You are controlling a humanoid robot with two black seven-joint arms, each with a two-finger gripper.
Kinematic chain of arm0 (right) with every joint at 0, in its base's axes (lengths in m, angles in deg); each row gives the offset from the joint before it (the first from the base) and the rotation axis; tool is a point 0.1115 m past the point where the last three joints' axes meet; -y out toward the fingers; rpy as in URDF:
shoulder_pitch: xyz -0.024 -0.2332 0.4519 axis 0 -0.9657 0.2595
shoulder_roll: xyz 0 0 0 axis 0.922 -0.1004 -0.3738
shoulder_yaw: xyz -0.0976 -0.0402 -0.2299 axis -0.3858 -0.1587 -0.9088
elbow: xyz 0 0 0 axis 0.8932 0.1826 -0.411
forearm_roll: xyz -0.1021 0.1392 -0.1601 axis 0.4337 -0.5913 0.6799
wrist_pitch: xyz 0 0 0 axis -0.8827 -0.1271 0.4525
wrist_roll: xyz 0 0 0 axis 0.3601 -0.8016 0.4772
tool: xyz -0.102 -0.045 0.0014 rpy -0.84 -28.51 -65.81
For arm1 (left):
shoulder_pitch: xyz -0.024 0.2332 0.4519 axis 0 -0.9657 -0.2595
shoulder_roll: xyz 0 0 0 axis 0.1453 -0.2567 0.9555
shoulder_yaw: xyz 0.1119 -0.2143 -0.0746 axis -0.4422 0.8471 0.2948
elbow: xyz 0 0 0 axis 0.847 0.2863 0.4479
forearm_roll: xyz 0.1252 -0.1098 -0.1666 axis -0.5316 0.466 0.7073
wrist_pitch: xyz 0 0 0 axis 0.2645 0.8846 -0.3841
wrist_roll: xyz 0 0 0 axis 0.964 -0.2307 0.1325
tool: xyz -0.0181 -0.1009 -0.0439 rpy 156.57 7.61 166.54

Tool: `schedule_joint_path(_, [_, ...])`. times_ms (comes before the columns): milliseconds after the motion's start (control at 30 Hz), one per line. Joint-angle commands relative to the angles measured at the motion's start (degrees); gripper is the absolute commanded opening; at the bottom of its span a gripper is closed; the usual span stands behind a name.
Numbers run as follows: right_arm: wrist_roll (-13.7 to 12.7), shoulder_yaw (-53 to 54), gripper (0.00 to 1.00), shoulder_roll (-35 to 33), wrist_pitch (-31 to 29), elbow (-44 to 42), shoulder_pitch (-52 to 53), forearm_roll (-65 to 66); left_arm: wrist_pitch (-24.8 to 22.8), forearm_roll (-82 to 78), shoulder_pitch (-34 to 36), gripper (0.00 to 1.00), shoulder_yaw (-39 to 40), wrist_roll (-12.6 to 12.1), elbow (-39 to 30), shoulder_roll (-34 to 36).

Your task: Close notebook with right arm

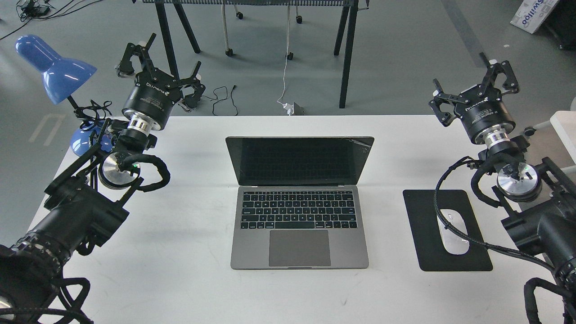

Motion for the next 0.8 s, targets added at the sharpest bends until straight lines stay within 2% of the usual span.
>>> schedule_joint_path(0, [0.0, -0.3, 1.00, 0.0, 0.0, 0.4, 0.0, 0.1, 0.2, -0.1, 0.0, 1.00, 0.0, 0.2, 0.0, -0.1])
schedule_joint_path(333, [0.2, -11.9, 1.00, 0.2, 0.9, -0.3, 4.6, 0.3, 0.4, -0.1, 0.0, 1.00, 0.1, 0.0, 0.1, 0.0])
schedule_joint_path(767, [0.3, -19.1, 1.00, 9.2, 2.3, -3.1, 10.0, 1.0, 0.4, 0.0, 0.0, 1.00, 0.1, 0.0, 0.1, 0.0])
